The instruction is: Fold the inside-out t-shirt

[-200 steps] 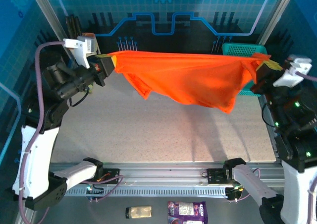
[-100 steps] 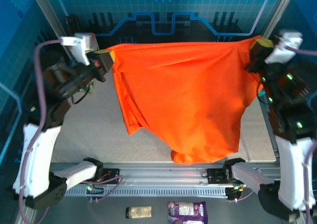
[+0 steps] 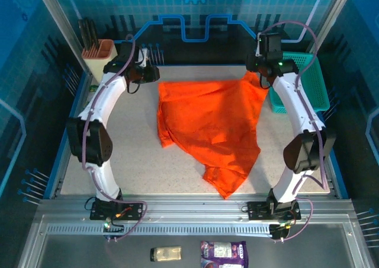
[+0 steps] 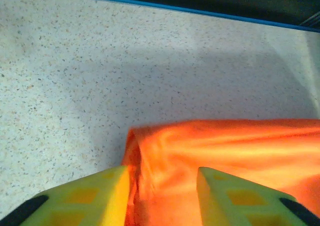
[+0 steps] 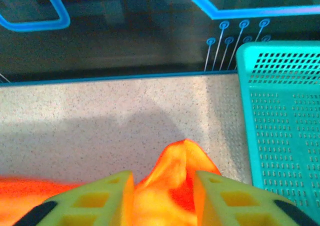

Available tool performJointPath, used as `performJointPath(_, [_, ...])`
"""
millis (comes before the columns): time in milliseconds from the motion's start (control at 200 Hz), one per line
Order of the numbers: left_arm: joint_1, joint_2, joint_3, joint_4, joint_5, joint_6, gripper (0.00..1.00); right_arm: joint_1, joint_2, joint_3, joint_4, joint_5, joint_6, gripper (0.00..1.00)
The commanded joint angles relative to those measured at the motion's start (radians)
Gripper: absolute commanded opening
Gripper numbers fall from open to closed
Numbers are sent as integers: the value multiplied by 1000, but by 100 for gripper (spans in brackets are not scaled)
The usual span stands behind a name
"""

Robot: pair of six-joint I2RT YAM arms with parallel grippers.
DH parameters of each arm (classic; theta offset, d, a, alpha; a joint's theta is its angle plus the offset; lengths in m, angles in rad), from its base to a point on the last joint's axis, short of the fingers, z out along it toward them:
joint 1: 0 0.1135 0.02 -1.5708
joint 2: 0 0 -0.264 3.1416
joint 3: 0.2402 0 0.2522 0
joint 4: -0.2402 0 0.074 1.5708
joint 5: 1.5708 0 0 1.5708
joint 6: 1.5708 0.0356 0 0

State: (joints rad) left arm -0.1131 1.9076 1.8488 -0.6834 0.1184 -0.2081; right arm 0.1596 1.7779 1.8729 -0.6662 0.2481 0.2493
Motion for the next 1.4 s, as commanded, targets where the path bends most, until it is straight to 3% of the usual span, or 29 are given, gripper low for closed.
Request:
performJointPath(0, [-23, -29, 70, -104, -14, 13, 44, -2, -42, 15, -96, -53, 59, 41])
performJointPath(170, [-80, -118, -63, -139, -98, -11, 43, 30, -145, -200, -39, -150, 120, 42])
performJointPath(330, [-195, -236, -274, -131, -167, -102, 40, 76, -228, -387, -2, -311, 187, 42])
performJointPath(525, [-329, -354, -521, -77, -238, -316, 38, 185, -277, -565, 21, -446, 234, 40])
performJointPath(720, [-419, -361, -655, -73, -280, -487, 33, 334, -282, -729, 85, -525, 299, 38])
performJointPath(911, [-485, -255, -676, -83, -304, -582, 30, 460, -222, -809, 190, -536, 387, 37])
performJointPath(1126, [-492, -161, -675, -71, -328, -618, 29, 559, -109, -809, 334, -594, 465, 35])
performJointPath(1396, [-478, -73, -614, -94, -395, -578, 35, 606, 1, -709, 251, -401, 442, 33])
